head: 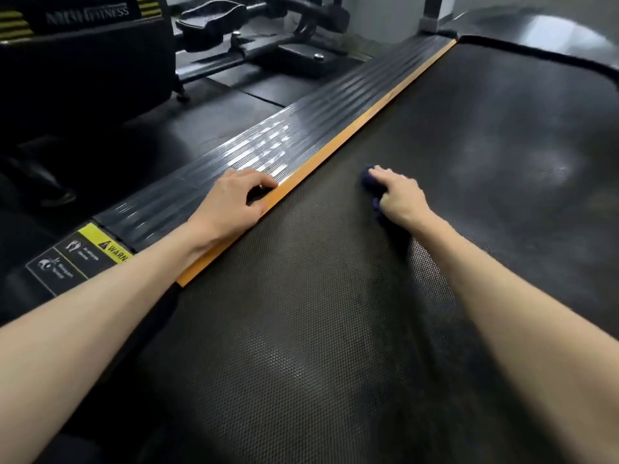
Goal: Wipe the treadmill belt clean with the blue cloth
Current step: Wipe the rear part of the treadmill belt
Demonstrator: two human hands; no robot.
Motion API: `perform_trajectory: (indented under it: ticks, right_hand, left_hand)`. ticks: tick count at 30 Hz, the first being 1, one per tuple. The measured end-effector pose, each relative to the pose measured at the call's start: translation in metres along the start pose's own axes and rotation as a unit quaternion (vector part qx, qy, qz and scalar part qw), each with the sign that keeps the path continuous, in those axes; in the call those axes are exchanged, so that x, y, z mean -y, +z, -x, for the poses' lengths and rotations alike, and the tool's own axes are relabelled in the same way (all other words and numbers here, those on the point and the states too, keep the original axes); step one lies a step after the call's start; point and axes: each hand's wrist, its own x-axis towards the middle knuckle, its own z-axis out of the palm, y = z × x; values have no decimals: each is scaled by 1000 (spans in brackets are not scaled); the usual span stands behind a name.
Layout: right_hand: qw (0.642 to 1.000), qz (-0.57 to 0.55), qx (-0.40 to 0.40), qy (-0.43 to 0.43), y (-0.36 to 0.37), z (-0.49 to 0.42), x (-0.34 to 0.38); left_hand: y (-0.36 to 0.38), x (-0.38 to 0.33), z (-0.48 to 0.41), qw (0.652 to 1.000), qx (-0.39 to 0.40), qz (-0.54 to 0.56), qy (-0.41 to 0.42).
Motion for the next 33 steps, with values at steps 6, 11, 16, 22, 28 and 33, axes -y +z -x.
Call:
perform_trajectory:
  ticks: [6,11,16,22,28,33]
  right_hand:
    - [952,-79,59,-291,35,121,98]
    - [981,-64,48,-176,28,85,72]
    - [956,-93,107,-259,41,134,148]
    - [929,-69,112,-345,35,135,104]
    - [963,-73,60,-253,25,133,116]
    - [871,-70,170,-456,30,181,106]
  left_hand:
    - [-6,-7,4,1000,-10,-8,-4]
    - [-25,-9,26,1000,0,6,-4]
    - [-22,12,47,999,-44,-31,-7]
    - [-23,12,49,999,-27,-41,1]
    - [-23,9,49,999,-15,-52,0]
    - [-20,6,53,996,-14,-84,31]
